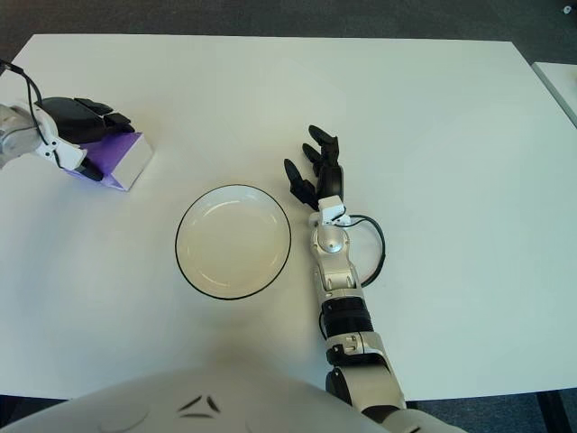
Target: Put the tissue paper into the plate.
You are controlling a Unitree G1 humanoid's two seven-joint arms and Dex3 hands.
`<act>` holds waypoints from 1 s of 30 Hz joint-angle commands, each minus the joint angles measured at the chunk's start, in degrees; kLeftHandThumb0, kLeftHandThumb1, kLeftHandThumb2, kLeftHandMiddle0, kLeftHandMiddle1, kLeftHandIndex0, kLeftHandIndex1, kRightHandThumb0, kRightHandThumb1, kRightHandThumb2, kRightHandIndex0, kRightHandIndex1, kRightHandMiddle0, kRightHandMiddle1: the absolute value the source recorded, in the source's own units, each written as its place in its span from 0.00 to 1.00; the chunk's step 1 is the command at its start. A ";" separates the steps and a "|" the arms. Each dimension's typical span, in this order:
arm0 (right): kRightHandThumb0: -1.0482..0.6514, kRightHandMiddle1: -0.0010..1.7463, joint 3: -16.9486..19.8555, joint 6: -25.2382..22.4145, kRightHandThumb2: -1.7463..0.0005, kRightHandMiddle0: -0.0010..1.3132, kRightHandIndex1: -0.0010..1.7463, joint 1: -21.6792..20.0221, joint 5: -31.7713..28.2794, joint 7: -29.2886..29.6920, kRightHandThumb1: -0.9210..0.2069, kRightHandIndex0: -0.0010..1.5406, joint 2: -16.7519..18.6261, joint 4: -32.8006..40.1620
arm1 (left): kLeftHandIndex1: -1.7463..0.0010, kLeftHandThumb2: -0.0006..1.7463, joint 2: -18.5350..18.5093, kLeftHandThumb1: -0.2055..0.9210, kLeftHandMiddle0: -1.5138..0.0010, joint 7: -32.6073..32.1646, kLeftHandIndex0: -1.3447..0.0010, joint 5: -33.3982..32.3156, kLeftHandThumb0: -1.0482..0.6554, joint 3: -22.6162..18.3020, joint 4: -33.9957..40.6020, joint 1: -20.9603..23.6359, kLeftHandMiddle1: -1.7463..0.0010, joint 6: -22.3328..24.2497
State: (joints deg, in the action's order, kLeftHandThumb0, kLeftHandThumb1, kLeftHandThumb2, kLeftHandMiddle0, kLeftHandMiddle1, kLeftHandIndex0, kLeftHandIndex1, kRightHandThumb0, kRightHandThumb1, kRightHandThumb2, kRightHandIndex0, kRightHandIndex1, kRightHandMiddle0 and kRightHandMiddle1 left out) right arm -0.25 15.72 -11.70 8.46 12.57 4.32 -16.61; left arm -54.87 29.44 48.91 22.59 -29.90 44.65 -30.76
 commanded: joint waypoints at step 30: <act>0.31 0.45 0.93 -5.30 0.73 0.00 0.24 6.02 -1.07 -1.35 0.02 0.21 -0.73 -2.06 | 0.65 0.06 3.17 0.99 0.86 0.48 1.00 1.67 0.10 5.11 -5.09 0.42 0.99 0.74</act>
State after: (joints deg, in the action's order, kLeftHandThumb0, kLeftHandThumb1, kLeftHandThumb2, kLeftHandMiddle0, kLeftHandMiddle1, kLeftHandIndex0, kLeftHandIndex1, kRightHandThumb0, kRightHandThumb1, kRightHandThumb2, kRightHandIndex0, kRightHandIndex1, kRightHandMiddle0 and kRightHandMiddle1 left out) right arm 0.03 15.66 -10.33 8.16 11.50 3.86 -15.19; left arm -52.82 29.18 49.05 25.53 -33.76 46.90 -30.00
